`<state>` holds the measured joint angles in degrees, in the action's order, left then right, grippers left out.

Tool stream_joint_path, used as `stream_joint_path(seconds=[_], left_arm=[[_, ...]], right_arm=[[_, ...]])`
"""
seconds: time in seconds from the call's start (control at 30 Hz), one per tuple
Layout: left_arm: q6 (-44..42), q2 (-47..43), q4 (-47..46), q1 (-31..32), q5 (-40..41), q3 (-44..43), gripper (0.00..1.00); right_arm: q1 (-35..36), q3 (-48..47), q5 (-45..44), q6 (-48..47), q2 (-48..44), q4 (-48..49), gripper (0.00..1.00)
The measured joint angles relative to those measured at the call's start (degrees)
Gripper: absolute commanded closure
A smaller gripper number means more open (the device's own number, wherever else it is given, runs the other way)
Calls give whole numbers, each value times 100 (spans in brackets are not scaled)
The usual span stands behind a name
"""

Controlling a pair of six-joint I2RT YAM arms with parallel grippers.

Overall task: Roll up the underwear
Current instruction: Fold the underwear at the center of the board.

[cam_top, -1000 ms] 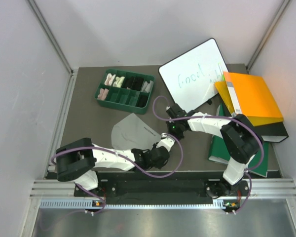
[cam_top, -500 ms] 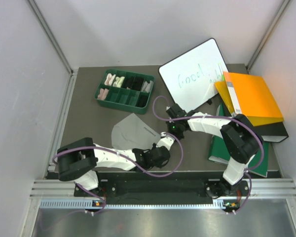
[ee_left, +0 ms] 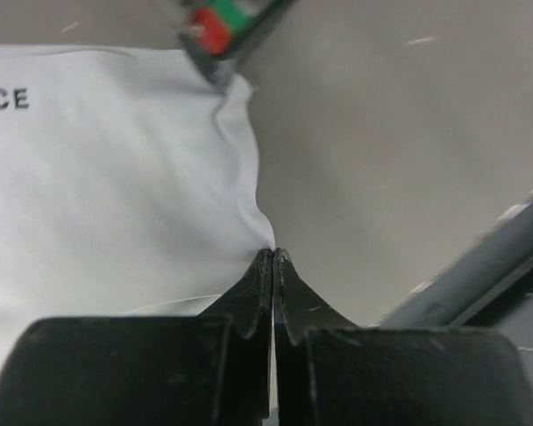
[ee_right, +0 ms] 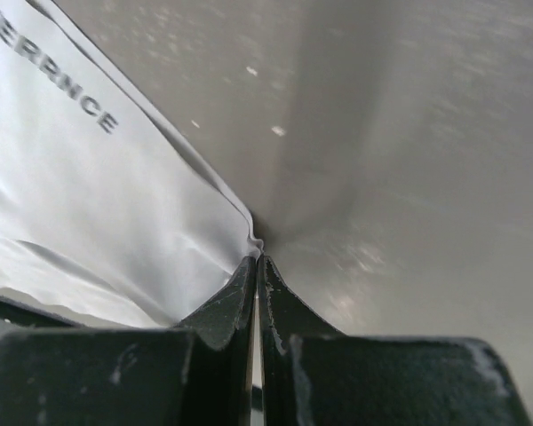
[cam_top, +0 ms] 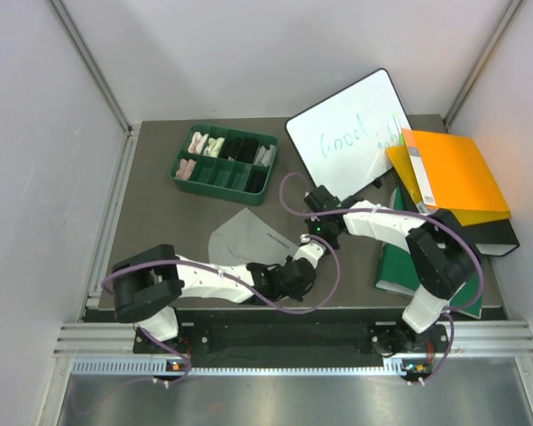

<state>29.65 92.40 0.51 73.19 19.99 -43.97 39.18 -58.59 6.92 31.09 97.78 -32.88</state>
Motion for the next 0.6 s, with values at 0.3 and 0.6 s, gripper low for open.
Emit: stream_joint_path(seconds=[0.3, 0.6], left_arm=[[35, 422, -103, 0, -859, -846, 100], [197, -81, -39, -603, -1322, -518, 100]], right_arm=[[-177, -46, -310, -243, -859, -787, 100], [-140, -533, -319, -304, -855, -1069, 100]])
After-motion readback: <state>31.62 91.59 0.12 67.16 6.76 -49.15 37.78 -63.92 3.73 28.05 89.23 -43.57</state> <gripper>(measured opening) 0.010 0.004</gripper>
